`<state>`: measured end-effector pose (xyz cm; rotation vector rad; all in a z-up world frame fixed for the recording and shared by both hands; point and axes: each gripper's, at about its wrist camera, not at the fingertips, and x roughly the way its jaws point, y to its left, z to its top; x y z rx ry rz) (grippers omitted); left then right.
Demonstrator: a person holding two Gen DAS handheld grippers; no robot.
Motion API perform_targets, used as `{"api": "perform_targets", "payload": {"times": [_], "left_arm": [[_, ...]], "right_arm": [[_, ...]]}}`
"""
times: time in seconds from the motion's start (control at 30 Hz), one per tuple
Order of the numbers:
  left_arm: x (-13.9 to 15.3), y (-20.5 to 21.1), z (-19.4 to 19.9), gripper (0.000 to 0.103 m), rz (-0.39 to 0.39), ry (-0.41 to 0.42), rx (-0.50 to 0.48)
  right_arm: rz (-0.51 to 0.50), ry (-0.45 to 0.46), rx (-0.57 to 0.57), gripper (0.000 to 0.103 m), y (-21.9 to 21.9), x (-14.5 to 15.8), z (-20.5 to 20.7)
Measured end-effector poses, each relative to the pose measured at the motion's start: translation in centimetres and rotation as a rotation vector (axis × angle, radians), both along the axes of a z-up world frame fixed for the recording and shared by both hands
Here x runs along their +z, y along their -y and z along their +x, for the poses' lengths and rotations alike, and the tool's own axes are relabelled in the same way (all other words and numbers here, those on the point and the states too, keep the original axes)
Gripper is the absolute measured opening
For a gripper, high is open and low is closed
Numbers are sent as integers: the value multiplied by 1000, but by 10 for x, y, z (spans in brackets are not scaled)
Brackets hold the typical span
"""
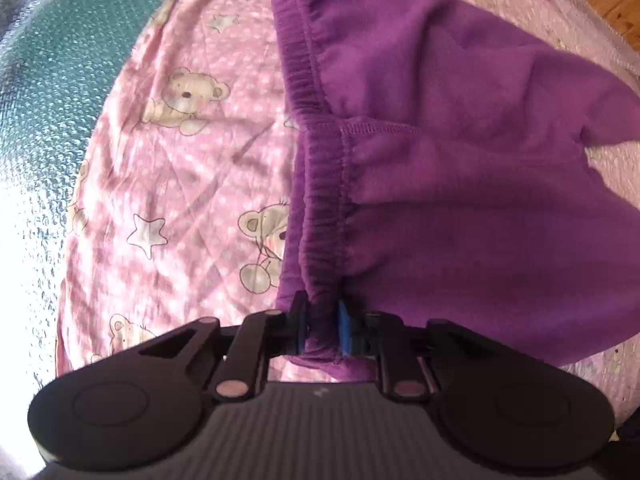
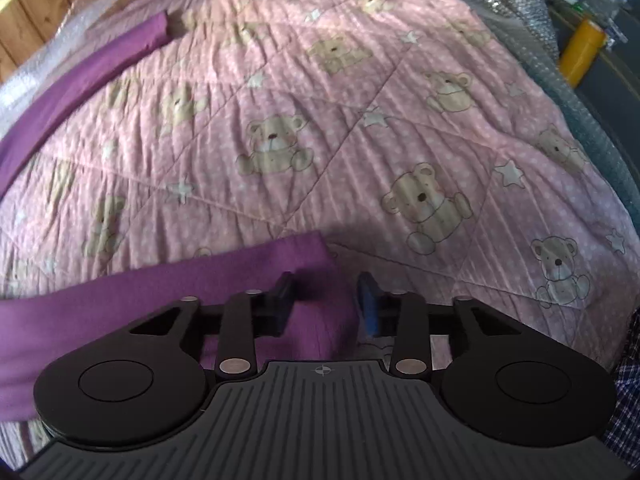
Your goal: Fold clothes
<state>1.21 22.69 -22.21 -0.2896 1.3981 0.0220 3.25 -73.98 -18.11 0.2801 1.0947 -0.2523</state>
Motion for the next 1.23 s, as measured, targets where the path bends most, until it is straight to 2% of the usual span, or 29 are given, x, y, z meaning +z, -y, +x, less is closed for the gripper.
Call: {"api": "perform_targets", "payload": {"times": [0.07,0.13,0.2,0.33,0.47,0.53,0.63,0.7,0.77,0.83,0.87,0.9,1.03,1.1,1.17,1.23], "left_arm": [[6,-2,-12,28,-11,45,34],[13,-5,-24,30,-23,89,69],[15,-7,-33,31,-36,115,92],[17,-5,-42,34,-63,165,135],[18,16,-43,47,-76,222,120],[16,26,-43,52,-64,240,107],[8,34,-46,56,-40,251,119],[2,38,-48,56,-17,258,130],[-3,42,-49,52,20,261,138],[-8,43,-47,6,81,226,143],[-9,40,-46,6,79,199,150],[-4,37,-44,5,72,187,143],[32,9,-44,4,68,157,116],[45,-9,-43,5,73,122,104],[43,-12,-38,5,104,64,73],[22,-6,-31,7,163,-31,37]], "right_arm": [[41,76,-18,50,10,10,-18],[72,116,-5,52,17,16,-33],[109,112,57,54,16,13,-42],[108,61,177,55,-4,-9,-47],[154,74,218,51,-18,-21,-49],[193,101,218,53,-19,-17,-53],[232,152,219,53,-20,-9,-62],[221,130,256,53,-25,-11,-65],[191,86,296,53,-32,-20,-66],[138,52,343,45,-39,-26,-65],[119,38,355,18,-40,-26,-63],[129,26,359,3,-37,-24,-59],[117,54,450,2,-17,22,-54],[93,22,498,2,-6,38,-53],[87,-49,541,2,-3,36,-51],[85,-136,584,3,-13,20,-49]]}}
